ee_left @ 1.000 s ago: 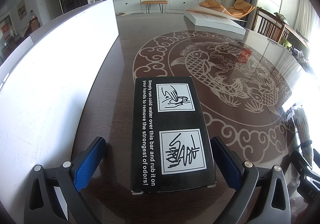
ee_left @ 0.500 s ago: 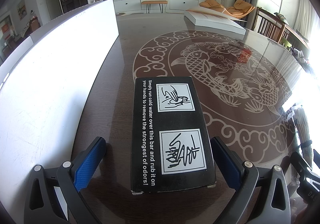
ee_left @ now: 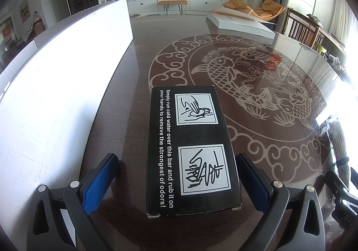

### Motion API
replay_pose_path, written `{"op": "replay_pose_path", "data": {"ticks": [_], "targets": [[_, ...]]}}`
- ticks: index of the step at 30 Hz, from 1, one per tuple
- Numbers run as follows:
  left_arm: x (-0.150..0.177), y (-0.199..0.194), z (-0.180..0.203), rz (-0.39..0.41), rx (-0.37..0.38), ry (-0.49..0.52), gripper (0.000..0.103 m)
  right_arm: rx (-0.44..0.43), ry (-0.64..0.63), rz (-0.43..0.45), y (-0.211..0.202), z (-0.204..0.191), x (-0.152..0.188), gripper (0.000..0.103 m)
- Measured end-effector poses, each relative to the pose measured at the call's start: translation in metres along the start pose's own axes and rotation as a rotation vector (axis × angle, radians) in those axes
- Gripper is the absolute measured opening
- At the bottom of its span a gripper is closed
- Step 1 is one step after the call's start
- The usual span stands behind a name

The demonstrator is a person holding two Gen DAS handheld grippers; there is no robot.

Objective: Organize objects

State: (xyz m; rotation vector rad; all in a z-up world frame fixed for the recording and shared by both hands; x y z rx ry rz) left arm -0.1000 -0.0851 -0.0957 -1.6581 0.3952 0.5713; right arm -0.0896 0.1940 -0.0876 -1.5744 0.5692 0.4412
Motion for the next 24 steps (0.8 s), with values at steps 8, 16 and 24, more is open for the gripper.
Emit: {"op": "replay_pose_path", "data": {"ticks": [8,16,24], "targets": [[-0.009,0.004,0.005,-0.179,0.05,0.084,0.103,-0.3,0.178,0.042,-0.015,0.026,-0.006,0.103],[-0.014,0.001,0.01,-0.149,0.07,0.104,0.08,-0.196,-0.027,-0.249,-0.001,0.022,-0.047,0.1],[-0.009,-0.042,0.0,-0.041,0.14,0.073,0.057,-0.167,-0.084,-0.268,0.008,0.005,-0.032,0.029]]}}
Point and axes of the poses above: each gripper's, at about its wrist camera, not at the fingertips, and y roughly the way its jaws point, z to its right, x to its underside, the point moved 3 cm from there along y, roughly the way its jaws point, and after that the axes turned 7 degrees about -x, right-handed, at the moved point
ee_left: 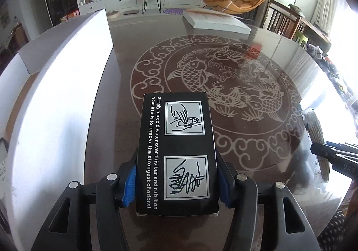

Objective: Organize objects
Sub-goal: 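Carry the black box and swab bundle into the cardboard tray and release both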

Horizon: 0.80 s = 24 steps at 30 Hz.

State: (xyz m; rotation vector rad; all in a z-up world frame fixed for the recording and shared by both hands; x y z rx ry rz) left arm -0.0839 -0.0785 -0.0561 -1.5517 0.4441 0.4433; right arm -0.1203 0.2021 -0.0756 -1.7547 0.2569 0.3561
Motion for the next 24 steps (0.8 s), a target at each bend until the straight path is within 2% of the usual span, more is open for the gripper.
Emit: {"op": "replay_pose_path", "data": {"ticks": [2,4,7,9,11,15,17,20,23,24], "targets": [[0.004,-0.021,-0.005,-0.003,0.072,-0.036,0.057,-0.005,-0.015,0.047,-0.016,-0.006,0.001,0.029],[0.005,-0.047,-0.017,0.003,0.147,-0.083,0.057,-0.052,-0.021,0.09,-0.037,-0.021,-0.004,0.029],[0.002,-0.093,-0.051,0.058,0.18,-0.137,0.057,-0.154,-0.082,0.149,-0.068,-0.07,-0.019,0.029],[-0.002,-0.114,-0.085,0.095,0.141,-0.177,0.057,-0.243,-0.146,0.175,-0.081,-0.119,-0.029,0.029],[-0.003,-0.125,-0.125,0.113,0.07,-0.228,0.057,-0.322,-0.224,0.193,-0.093,-0.172,-0.033,0.029],[0.007,-0.122,-0.198,0.1,-0.131,-0.309,0.057,-0.469,-0.375,0.158,-0.087,-0.279,-0.037,0.029],[0.016,-0.111,-0.222,0.069,-0.207,-0.322,0.058,-0.495,-0.435,0.134,-0.072,-0.321,-0.037,0.029],[0.029,-0.094,-0.24,0.006,-0.25,-0.333,0.058,-0.497,-0.507,0.078,-0.033,-0.369,-0.042,0.031],[0.041,-0.087,-0.246,-0.03,-0.281,-0.335,0.059,-0.478,-0.512,0.028,0.005,-0.391,-0.042,0.049],[0.043,-0.089,-0.246,-0.027,-0.286,-0.33,0.06,-0.489,-0.506,0.013,0.012,-0.393,-0.042,0.049]]}}
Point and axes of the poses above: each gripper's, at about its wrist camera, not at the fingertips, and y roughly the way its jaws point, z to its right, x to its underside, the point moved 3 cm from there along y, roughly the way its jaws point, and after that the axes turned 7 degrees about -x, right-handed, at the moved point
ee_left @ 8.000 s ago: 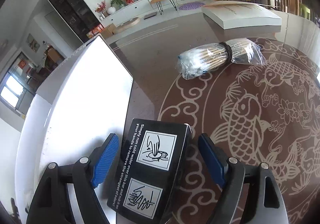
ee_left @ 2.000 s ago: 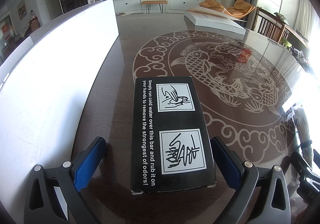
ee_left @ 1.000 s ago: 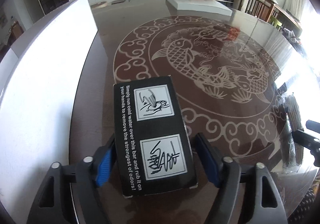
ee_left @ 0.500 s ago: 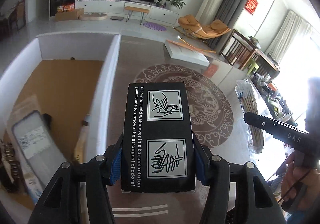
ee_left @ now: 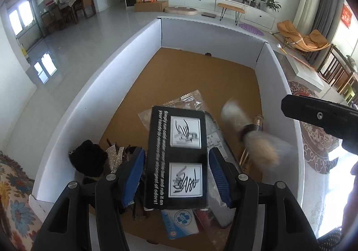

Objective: Organize objects

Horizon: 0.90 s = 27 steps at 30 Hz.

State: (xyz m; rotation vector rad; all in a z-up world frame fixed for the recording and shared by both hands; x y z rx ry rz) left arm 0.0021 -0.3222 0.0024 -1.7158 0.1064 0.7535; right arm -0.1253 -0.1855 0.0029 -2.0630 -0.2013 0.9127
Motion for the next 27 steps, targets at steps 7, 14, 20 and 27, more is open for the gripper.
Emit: {"op": "replay_pose_path", "data": {"ticks": [7,14,20,27], "targets": [[-0.004,-0.029,-0.002,0.111,-0.086,0.016,0.1,0.058,-0.002,0.062,-0.034,-0.001,0.009,0.082],[-0.005,-0.06,-0.009,0.156,-0.228,-0.018,0.1,0.187,-0.064,0.008,-0.058,-0.015,0.013,0.096],[0.005,-0.07,-0.011,0.125,-0.219,0.017,0.1,0.256,-0.055,-0.023,-0.06,-0.013,0.019,0.096],[0.008,-0.075,-0.014,0.113,-0.199,-0.007,0.1,0.281,-0.092,-0.043,-0.051,-0.024,0.022,0.096]]}}
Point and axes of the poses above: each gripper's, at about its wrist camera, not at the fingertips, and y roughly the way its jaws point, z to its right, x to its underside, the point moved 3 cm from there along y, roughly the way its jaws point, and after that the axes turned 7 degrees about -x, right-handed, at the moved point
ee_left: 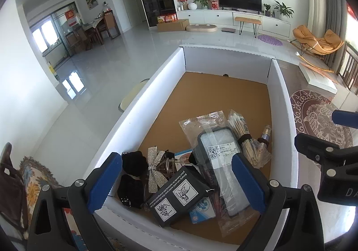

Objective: Organize objects

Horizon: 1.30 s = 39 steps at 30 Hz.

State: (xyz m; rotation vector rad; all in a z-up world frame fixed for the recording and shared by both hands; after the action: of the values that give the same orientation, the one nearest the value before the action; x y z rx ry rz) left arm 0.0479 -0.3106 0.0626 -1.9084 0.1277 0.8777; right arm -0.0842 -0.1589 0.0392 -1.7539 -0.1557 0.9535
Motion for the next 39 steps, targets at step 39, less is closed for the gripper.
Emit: {"op": "replay_pose_path", "data": {"ticks": [39], "targets": [[-0.006,0.001,-0.027,-0.015,-0.018,-0.107,0.1,0.025,0.015,-0.042,-0.011,-0.02,-0.002,0.096]]}}
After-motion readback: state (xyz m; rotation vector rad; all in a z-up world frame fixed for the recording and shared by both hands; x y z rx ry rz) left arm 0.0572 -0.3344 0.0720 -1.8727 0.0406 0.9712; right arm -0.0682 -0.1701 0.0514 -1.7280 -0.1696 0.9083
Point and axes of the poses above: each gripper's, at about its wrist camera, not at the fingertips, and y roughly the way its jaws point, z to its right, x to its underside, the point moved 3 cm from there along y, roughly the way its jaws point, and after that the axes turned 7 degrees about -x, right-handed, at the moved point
